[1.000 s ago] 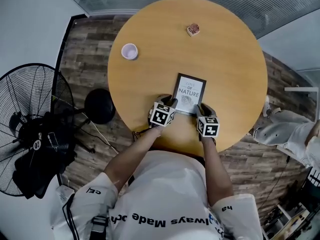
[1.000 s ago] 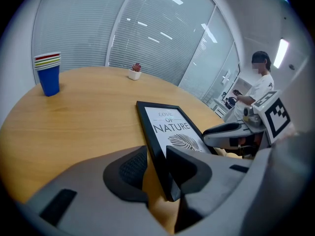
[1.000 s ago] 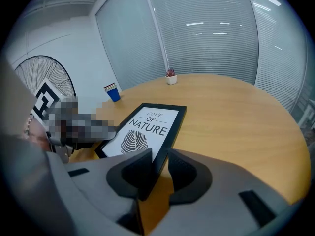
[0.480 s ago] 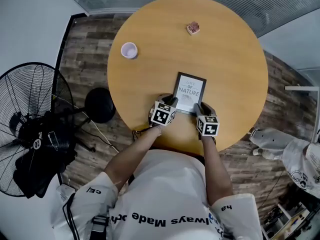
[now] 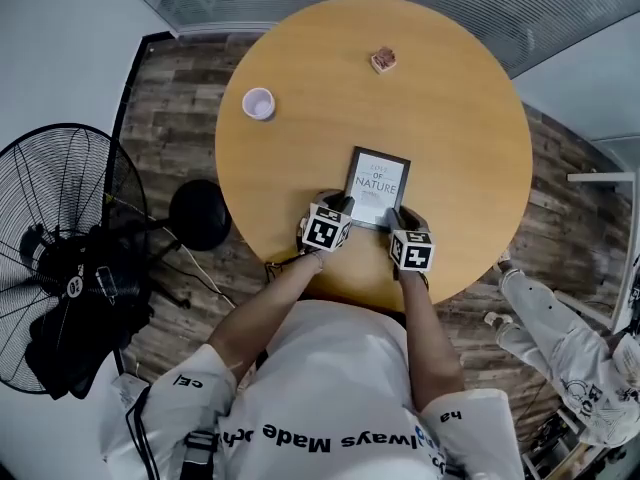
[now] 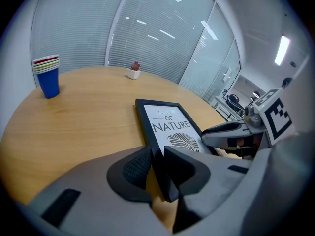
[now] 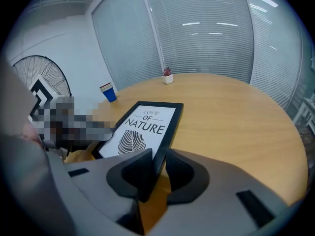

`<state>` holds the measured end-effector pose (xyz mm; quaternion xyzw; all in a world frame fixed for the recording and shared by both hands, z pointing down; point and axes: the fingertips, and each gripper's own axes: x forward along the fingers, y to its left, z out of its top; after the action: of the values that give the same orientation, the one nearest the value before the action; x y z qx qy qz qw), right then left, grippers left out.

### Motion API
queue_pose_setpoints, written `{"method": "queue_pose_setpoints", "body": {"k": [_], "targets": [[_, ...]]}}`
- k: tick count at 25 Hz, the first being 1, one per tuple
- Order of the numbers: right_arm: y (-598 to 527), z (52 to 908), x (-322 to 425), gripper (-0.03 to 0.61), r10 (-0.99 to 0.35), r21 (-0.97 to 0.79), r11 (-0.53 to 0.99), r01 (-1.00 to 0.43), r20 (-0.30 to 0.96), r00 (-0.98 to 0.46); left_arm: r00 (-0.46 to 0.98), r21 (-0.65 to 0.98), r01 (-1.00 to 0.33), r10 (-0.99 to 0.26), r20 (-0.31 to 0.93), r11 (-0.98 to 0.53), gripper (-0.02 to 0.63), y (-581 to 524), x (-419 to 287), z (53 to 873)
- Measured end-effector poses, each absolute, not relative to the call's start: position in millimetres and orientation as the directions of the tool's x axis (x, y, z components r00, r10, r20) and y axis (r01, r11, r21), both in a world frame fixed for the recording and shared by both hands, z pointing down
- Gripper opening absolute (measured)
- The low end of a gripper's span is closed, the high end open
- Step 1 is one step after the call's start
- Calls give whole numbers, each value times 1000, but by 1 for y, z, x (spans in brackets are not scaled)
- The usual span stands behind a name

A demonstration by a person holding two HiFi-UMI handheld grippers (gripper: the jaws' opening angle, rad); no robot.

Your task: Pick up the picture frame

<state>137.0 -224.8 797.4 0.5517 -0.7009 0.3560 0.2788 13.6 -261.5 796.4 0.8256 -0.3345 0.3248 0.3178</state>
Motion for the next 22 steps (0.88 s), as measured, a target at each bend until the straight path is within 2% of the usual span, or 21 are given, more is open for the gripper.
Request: {"method": "queue_pose_setpoints", "body": {"k": [22], "targets": [[-205, 733, 144, 101, -666, -161, 102, -982, 722, -188, 586, 258, -745, -417, 694, -616, 100, -246, 21, 730]]}}
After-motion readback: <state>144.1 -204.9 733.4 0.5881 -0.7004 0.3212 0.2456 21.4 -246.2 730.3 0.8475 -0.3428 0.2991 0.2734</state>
